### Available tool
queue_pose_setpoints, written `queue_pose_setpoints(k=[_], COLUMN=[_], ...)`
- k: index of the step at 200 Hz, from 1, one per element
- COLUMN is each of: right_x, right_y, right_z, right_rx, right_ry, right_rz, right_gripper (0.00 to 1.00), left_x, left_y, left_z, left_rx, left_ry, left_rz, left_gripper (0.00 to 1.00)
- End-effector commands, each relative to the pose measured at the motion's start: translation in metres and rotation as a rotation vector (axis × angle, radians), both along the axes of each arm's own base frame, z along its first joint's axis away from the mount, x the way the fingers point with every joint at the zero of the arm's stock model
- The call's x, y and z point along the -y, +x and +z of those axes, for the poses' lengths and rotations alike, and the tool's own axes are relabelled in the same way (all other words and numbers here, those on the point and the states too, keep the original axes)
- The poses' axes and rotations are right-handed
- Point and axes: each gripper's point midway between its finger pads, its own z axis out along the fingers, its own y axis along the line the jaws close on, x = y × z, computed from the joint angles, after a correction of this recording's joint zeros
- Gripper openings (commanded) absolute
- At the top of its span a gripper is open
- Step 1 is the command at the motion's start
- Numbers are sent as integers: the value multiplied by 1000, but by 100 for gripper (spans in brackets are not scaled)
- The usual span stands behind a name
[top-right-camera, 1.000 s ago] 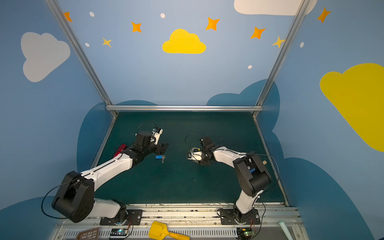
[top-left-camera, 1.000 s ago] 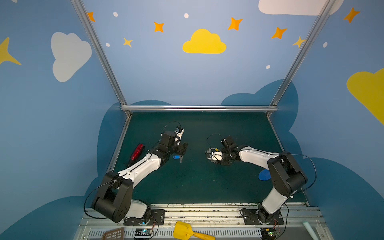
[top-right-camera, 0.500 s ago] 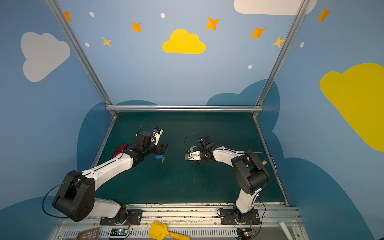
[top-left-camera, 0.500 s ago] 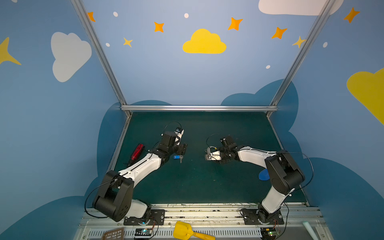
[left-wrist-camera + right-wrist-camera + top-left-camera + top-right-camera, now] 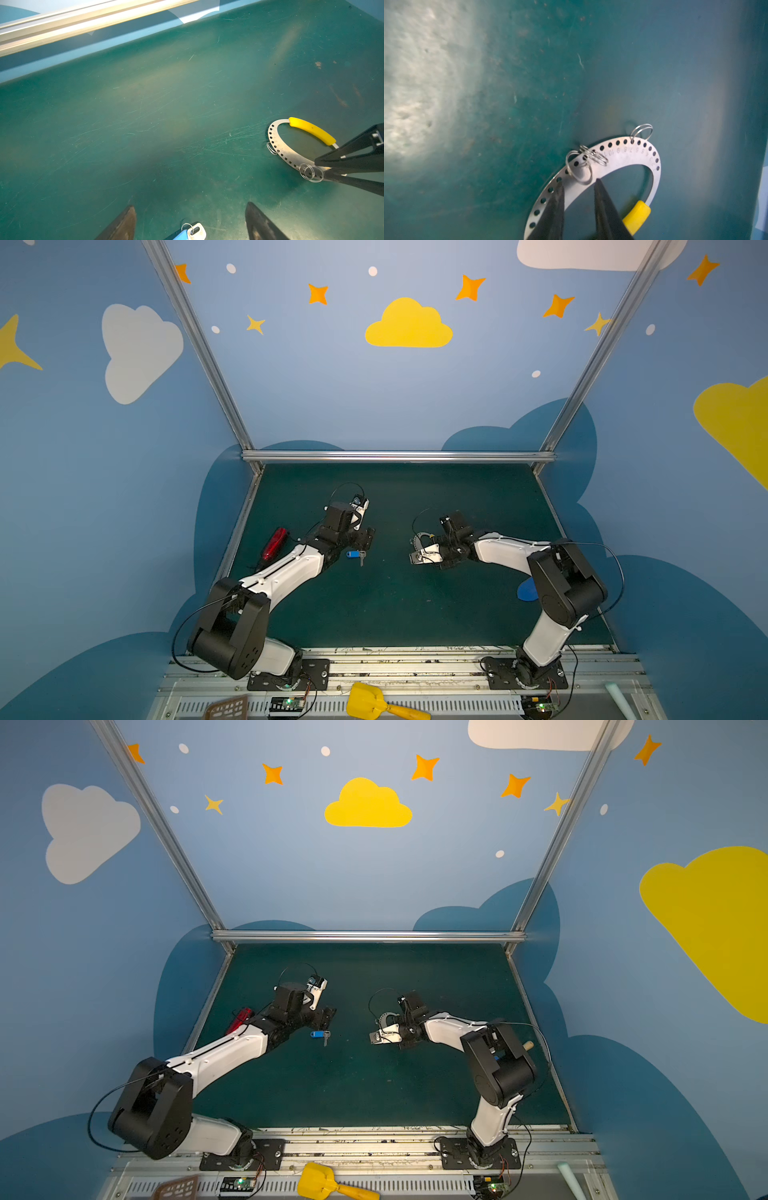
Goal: Put the keys on the keyring
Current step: 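Grasp the disc rim near the split rings with the right gripper and lift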
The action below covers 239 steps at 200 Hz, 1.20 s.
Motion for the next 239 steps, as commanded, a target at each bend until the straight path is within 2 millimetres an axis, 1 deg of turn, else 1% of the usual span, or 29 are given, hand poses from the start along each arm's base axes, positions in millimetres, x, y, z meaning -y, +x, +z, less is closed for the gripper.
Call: queue_pose_setpoints(k=[1,56,119,158,166,179,203,218,231,239], right_x=[-4,-8,-9,-11,-12,-14,-18,-21,-24,-24], right_y=[-7,-8,-8,-8,-8,-7,-10,-13,-14,-19], right_z=[-4,-2,-2,-5,-5,0,22,49,74,88], right_rx=[-19,-4,-16,-22,-16,-18,-15,-39,-101,-148], right_ry=[-7,-3,-17,-19,-19,-10,39,111,188,228], right_rz=[76,125,142,159,163,151,113,49,-54,-67], right_gripper=[26,26,21,13,9,0,0,0,0,0], left_x=[1,1,1,1,1,1,3,6,11,16], left_y=[0,-1,-1,-1,0,0,0,-1,-1,-3], left_z=[2,-1,-2,-3,-2,-2,6,15,26,34], left_rx=[-1,-9,-15,-17,-15,-16,-2,12,28,39], left_ry=[8,6,4,8,7,4,-9,-26,-52,-75], left_rz=[-9,-8,-5,-2,-2,-1,-8,-23,-46,-70], left_gripper=[82,82,82,82,82,82,82,82,82,82])
